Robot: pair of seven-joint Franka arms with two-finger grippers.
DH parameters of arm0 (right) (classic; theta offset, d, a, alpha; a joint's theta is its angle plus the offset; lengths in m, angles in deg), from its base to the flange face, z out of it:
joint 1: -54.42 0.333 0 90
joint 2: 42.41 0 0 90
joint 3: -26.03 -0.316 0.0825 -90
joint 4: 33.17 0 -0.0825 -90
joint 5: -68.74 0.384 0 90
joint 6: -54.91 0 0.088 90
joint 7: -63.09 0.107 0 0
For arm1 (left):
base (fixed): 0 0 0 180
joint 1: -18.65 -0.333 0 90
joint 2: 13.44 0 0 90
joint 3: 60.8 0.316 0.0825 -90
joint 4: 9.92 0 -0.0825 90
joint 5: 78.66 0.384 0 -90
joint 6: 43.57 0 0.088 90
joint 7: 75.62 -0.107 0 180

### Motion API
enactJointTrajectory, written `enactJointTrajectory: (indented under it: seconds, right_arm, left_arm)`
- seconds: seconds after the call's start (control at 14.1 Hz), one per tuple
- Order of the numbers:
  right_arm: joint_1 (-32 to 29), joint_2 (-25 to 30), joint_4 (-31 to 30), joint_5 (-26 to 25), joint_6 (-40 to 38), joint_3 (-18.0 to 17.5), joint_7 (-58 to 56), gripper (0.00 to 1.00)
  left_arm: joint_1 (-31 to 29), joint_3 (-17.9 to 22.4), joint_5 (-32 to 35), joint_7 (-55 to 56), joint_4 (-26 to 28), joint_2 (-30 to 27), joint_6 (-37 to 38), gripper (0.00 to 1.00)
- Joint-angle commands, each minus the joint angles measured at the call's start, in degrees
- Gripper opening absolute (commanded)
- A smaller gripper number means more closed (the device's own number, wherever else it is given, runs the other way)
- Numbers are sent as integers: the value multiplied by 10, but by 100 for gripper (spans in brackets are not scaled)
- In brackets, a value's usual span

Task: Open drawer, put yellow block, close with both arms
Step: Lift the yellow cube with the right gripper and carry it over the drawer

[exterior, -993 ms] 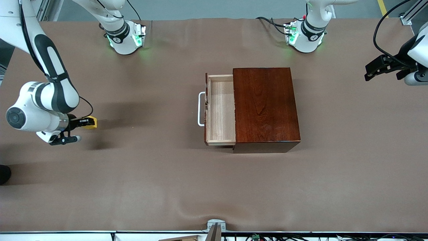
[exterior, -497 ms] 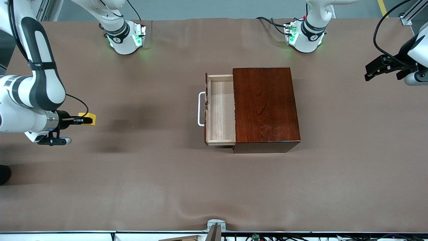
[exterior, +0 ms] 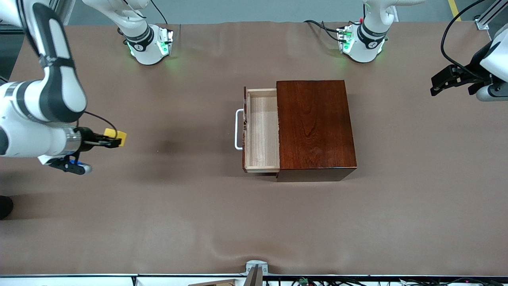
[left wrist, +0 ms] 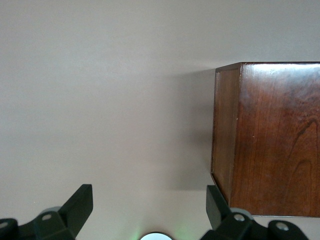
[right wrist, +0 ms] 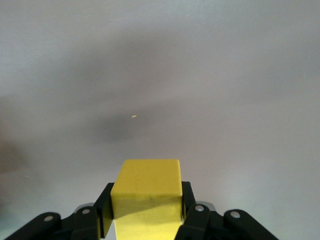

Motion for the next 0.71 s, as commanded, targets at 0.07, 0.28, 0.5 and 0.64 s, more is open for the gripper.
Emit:
enactJointTrajectory:
  seconds: [0.07, 0.28, 0.5, 0.64]
  right_arm:
    - [62, 14, 24, 10, -32, 3, 147, 0]
    - [100, 21, 36, 48, -36, 3, 268, 0]
    - [129, 20, 40, 84, -32, 4, 386, 0]
    - [151, 17, 41, 94, -16, 4, 468, 0]
  left_arm:
    - [-9, -7, -4, -8, 10, -8, -7, 100]
    - [-8, -8, -4, -8, 10, -7, -8, 100]
    - [-7, -8, -4, -7, 11, -5, -11, 100]
    - [-7, -10, -4, -8, 10, -2, -11, 100]
